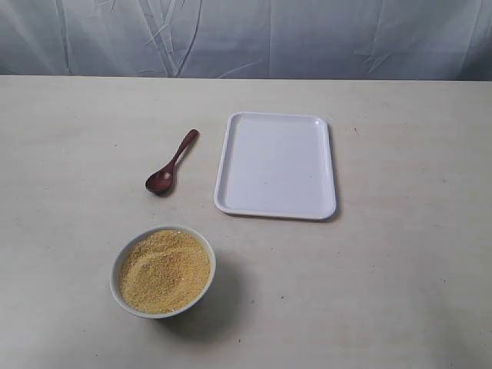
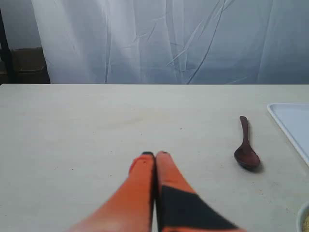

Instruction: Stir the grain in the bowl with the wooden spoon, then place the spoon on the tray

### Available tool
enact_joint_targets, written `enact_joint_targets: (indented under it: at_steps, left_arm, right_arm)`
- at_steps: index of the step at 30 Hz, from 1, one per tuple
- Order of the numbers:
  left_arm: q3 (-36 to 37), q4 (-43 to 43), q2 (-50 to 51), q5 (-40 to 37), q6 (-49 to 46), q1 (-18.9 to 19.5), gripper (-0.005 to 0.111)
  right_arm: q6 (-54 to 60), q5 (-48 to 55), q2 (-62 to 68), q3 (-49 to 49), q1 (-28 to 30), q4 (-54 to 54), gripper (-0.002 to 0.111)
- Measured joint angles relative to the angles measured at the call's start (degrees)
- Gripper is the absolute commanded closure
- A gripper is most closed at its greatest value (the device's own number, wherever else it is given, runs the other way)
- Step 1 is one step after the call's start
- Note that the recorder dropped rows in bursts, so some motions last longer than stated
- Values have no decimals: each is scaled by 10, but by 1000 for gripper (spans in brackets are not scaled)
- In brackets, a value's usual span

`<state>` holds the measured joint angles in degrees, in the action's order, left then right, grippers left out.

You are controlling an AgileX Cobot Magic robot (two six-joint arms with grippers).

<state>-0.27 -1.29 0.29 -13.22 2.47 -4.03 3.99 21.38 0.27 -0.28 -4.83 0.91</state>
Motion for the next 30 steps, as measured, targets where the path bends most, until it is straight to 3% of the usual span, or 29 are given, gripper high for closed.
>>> enact_joint_targets:
  at_steps: [11, 23, 30]
  left_arm:
    - [0, -15, 0, 17, 0, 0, 107]
    - [0, -16, 0, 188, 0, 0, 107]
    - [0, -16, 0, 241, 0, 0, 107]
  right_arm:
    - [0, 0, 0, 0, 0, 0, 108]
    - [0, 0, 0, 0, 0, 0, 108]
    - [0, 0, 0, 0, 0, 0, 108]
